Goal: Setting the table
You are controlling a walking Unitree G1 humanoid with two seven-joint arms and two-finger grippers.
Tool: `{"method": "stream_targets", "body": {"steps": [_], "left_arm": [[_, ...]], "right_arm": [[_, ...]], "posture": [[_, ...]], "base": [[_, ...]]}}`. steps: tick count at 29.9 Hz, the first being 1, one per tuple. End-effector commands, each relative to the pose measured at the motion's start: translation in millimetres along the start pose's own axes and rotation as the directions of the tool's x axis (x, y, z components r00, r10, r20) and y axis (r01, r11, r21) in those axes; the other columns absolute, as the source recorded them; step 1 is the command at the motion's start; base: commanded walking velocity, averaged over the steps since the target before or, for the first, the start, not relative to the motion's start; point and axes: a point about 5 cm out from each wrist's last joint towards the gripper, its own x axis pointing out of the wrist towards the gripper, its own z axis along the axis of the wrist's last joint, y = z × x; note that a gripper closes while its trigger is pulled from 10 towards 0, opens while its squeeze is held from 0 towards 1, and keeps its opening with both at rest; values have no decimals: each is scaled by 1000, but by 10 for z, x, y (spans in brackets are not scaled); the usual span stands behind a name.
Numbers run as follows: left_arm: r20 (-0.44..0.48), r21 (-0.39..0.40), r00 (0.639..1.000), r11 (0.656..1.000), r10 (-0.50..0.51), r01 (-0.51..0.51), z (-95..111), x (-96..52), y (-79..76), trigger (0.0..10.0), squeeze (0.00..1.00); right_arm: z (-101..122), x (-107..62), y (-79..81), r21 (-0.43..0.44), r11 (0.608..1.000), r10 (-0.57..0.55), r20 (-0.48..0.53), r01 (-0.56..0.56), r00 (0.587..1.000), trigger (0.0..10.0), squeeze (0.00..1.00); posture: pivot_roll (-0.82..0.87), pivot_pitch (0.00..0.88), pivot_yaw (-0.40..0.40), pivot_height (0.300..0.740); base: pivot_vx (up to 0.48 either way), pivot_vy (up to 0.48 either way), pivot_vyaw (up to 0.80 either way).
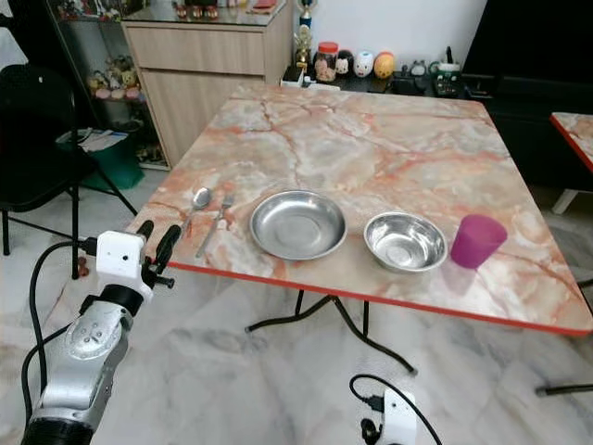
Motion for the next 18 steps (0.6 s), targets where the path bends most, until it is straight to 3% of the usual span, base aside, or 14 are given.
{"method": "stream_targets", "body": {"steps": [1,11,15,18], "left_arm": [[3,-1,1000,1000,8,-8,31,18,32,10000,0],[9,-12,1000,1000,-9,10,38,14,-4,10000,0],[13,-33,999,999,-43,44,53,24,-26,10000,0],[-8,-123,997,990,-73,71,66,46,-54,10000,0]], "right_arm": [[5,1,6,1,1000,0,4,0,1000,10000,0],[4,3,27,0,1000,5,4,-5,1000,10000,0],[2,4,37,-1,1000,5,4,-5,1000,10000,0],[-3,3,40,-3,1000,2,3,-2,1000,10000,0]], "posture": [[89,0,-37,740],[90,0,-36,740],[90,0,-35,740],[90,0,-35,740]], "base": [[292,0,0],[301,0,0],[0,0,0],[0,0,0]]}}
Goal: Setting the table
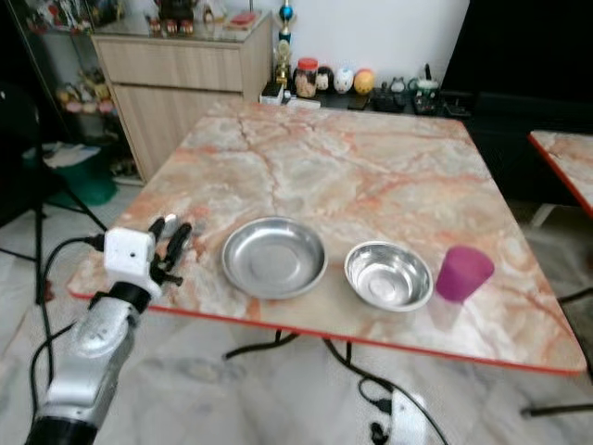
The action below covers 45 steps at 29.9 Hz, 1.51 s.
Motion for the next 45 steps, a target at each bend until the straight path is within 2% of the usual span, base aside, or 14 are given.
{"method": "stream_targets", "body": {"steps": [1,5,9,10,14,15,16,18,24,26,30,31,32,45], "left_arm": [[-4,-63,999,997,-42,42,45,24,-53,10000,0],[-35,-125,989,982,-145,140,18,27,-131,10000,0],[-43,-181,991,977,-124,114,-2,27,-117,10000,0],[-62,-265,992,960,-107,87,-23,34,-107,10000,0],[-71,-404,990,911,-120,82,-14,48,-145,10000,0],[-69,-416,990,906,-125,85,-7,48,-155,10000,86],[-81,-447,990,892,-115,67,-13,53,-166,10000,1000],[-96,-535,992,845,-87,22,-26,75,-157,10000,1000],[-152,-634,988,768,-7,-92,-72,149,-78,10000,1000],[-163,-639,987,763,-5,-102,-84,156,-63,10000,1000],[-198,-570,980,816,-23,-96,-128,164,-42,10000,1000],[-212,-549,977,831,-36,-88,-143,163,-57,10000,922],[-228,-524,973,847,-41,-87,-167,161,-69,10000,0],[-323,-505,944,856,-70,-110,-294,217,-115,10000,0]], "right_arm": [[-23,-13,-65,-4,1000,-21,-3,21,1000,10000,0],[-45,-14,-54,5,1000,-14,-18,14,1000,10000,0],[-42,-13,-44,8,1000,-6,-13,6,1000,10000,0],[-38,-13,-42,8,1000,-7,-7,7,1000,10000,0],[-38,-12,-41,-5,1000,-11,-11,10,1000,10000,0],[-39,-12,-40,-8,1000,-10,-12,10,1000,10000,0],[-40,-12,-37,-6,1000,-9,-13,9,1000,10000,0],[-44,-10,-24,-4,1000,-7,-16,7,1000,10000,0],[-74,-8,30,-14,1000,-3,-32,2,999,10000,0],[-77,-8,35,-17,1000,-3,-33,2,999,10000,0],[-103,-15,24,-18,1000,-6,-37,6,999,10000,0],[-113,-18,14,-19,1000,-7,-39,7,999,10000,0],[-121,-21,6,-22,1000,-8,-40,7,999,10000,0],[-124,-19,35,-41,999,1,-41,-2,999,10000,0]], "posture": [[90,0,-35,740],[93,0,-35,740],[89,0,-33,740],[89,0,-33,740],[93,0,-33,740],[93,0,-33,740],[92,0,-33,740],[90,0,-31,740],[90,0,-28,740],[89,0,-26,740],[91,0,-24,740],[91,0,-24,740],[93,0,-25,740],[92,0,-26,740]], "base": [[0,0,0],[0,0,0],[0,0,-387],[0,0,0],[0,0,0],[0,0,0],[0,0,0],[0,0,0],[0,0,0],[0,0,0],[0,0,0],[0,0,0],[0,0,0],[0,0,0]]}}
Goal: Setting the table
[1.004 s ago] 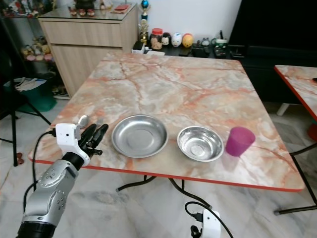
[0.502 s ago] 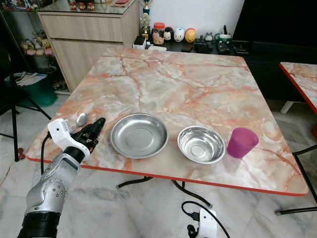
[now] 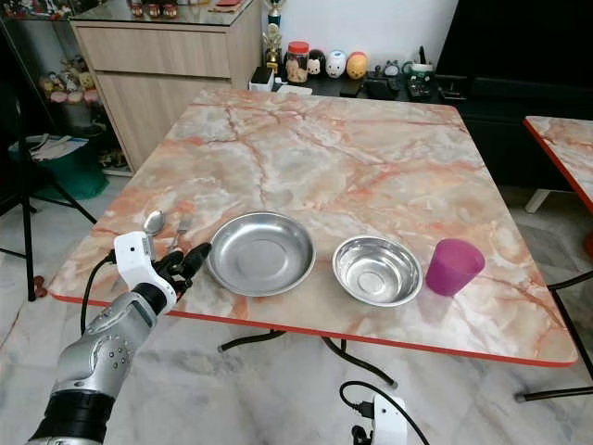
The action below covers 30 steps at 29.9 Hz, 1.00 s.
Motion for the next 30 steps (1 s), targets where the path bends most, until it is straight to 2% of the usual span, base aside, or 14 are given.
{"method": "stream_targets", "body": {"steps": [1,9,11,18,20,24,26,27,30], "left_arm": [[-14,1,1000,1000,17,-17,7,29,23,10000,0],[-30,14,998,999,51,-51,-2,86,71,10000,0],[-10,-11,996,996,83,-83,30,124,114,10000,0],[5,-20,996,995,93,-93,62,165,107,10000,0],[5,5,996,996,93,-93,72,178,108,10000,0],[12,7,995,996,94,-94,98,202,112,10000,0],[15,27,996,996,85,-85,117,217,103,10000,0],[18,71,997,995,71,-73,141,244,88,10000,0],[16,92,997,993,69,-70,149,256,86,10000,0]], "right_arm": [[-12,2,23,-6,1000,2,-8,-2,1000,10000,0],[10,21,170,-13,1000,16,-10,-16,1000,10000,0],[23,28,239,-16,1000,23,-10,-24,1000,10000,0],[31,31,274,-22,999,28,-10,-29,1000,10000,0],[44,34,276,-26,999,29,-8,-30,1000,10000,0],[64,38,281,-29,999,30,-4,-30,1000,10000,0],[82,41,287,-30,999,30,-1,-30,1000,10000,0],[120,48,303,-35,999,32,7,-32,999,10000,0],[138,51,309,-37,999,33,11,-33,999,10000,0]], "posture": [[92,0,-26,740],[92,0,-24,740],[92,0,-25,740],[91,0,-26,740],[90,0,-27,740],[92,0,-28,740],[92,0,-28,740],[91,0,-28,740],[90,0,-27,740]], "base": [[0,0,0],[0,0,0],[0,0,0],[0,0,0],[0,0,0],[0,0,0],[0,0,0],[0,0,0],[0,0,0]]}}
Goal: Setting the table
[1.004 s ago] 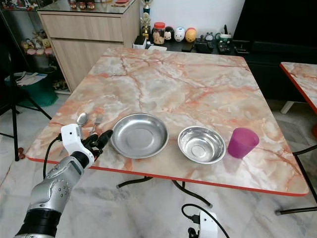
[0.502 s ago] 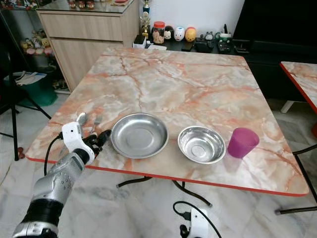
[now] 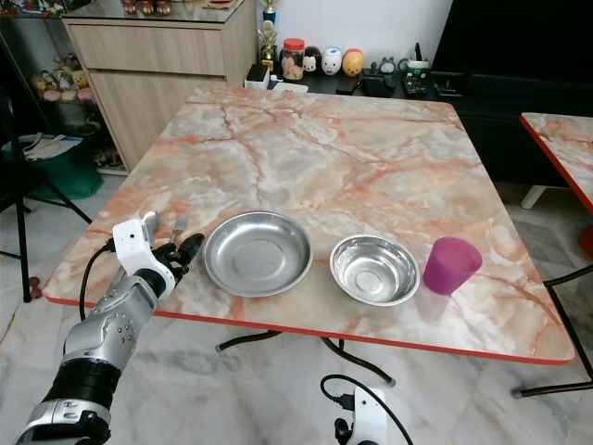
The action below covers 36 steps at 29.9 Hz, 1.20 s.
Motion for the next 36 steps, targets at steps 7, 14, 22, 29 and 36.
{"method": "stream_targets", "body": {"steps": [7,14,22,29,36], "left_arm": [[-11,30,1000,999,-14,14,7,26,2,10000,0],[-59,75,998,996,-37,42,-67,25,-7,10000,0],[-76,77,995,995,-57,63,-95,22,-34,10000,0],[-87,88,993,993,-76,84,-119,24,-69,10000,0],[-113,112,989,987,-100,113,-148,22,-74,10000,0]], "right_arm": [[5,-2,-56,-6,1000,-3,-5,3,1000,10000,0],[-25,-18,-181,-7,1000,-15,-15,15,1000,10000,0],[-1,1,-29,-13,1000,2,-17,-2,1000,10000,0],[-6,1,-31,-15,1000,5,-19,-6,1000,10000,0],[18,-8,-175,-15,1000,-9,-13,9,1000,10000,0]], "posture": [[90,0,-25,740],[90,0,-25,740],[89,0,-24,740],[91,0,-23,740],[91,0,-20,740]], "base": [[0,0,0],[0,0,0],[0,0,0],[0,0,0],[0,0,0]]}}
